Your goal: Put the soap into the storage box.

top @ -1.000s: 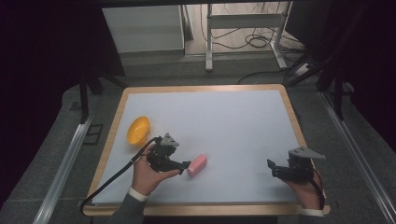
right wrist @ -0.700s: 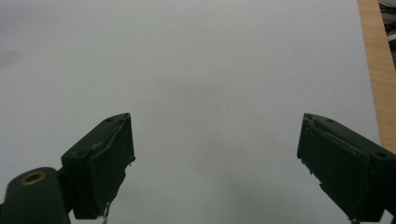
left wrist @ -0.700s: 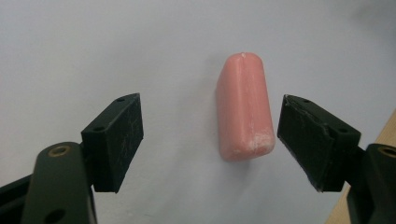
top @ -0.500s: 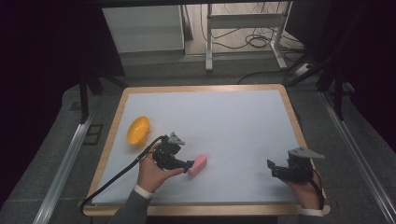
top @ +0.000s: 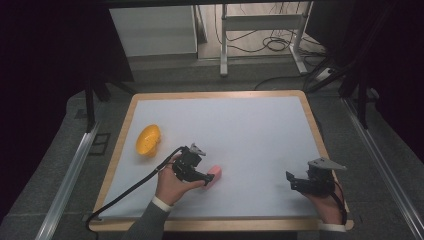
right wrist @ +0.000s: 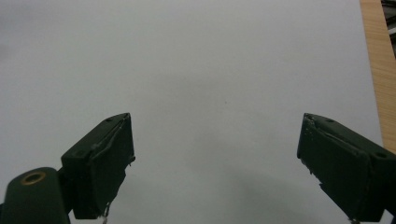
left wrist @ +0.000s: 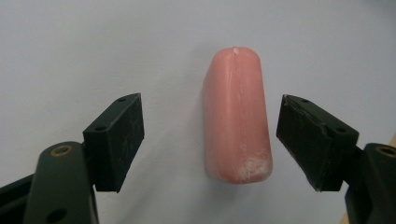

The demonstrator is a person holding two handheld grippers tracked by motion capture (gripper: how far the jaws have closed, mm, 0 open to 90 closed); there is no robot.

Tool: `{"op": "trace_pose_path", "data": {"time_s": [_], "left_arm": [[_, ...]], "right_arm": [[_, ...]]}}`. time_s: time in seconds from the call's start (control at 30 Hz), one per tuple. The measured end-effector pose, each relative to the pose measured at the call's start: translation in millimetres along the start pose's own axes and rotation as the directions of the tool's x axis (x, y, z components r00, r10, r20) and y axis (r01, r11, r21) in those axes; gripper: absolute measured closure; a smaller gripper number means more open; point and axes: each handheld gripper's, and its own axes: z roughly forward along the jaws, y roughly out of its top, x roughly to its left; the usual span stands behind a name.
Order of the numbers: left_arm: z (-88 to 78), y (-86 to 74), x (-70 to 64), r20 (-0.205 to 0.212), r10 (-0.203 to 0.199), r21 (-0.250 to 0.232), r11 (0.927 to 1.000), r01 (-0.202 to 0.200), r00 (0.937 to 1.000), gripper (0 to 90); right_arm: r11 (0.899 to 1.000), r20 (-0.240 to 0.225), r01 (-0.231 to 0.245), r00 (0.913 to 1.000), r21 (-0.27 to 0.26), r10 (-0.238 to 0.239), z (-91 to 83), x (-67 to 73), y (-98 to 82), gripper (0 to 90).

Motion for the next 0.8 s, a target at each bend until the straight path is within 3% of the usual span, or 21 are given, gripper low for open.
{"op": "trace_pose_path", "data": {"time_s": [0.1,0.2,0.47,0.6,0.8], "left_arm": [[2.1,4.7,-6.1,0.0,0.019,0.01,0.9998,-0.019,0.9998,23.8],[8.9,7.6,-4.3,0.003,-0.005,0.019,0.9998,0.005,1.0,23.9],[26.0,5.8,-9.7,0.025,-0.01,0.045,0.999,0.009,0.9996,25.6],[34.8,8.5,-16.8,0.001,0.027,0.072,0.997,-0.027,0.9996,26.6],[42.4,8.6,-16.4,-0.019,0.025,0.085,0.9961,-0.023,0.9995,34.2]], "right_arm": [[1.0,-0.001,0.003,1.0,0.003,-0.003,0.8,1.0,0.0,10.5],[1.0,0.003,0.008,1.0,0.005,-0.008,0.7,1.3,0.0,10.5],[1.0,0.004,0.009,1.0,0.008,-0.009,1.6,2.3,-0.3,10.5],[1.0,0.003,0.01,0.9999,0.011,-0.01,2.2,2.6,-0.4,10.5],[1.0,0.004,0.012,0.9999,0.01,-0.012,1.6,1.9,-0.9,10.5]]}}
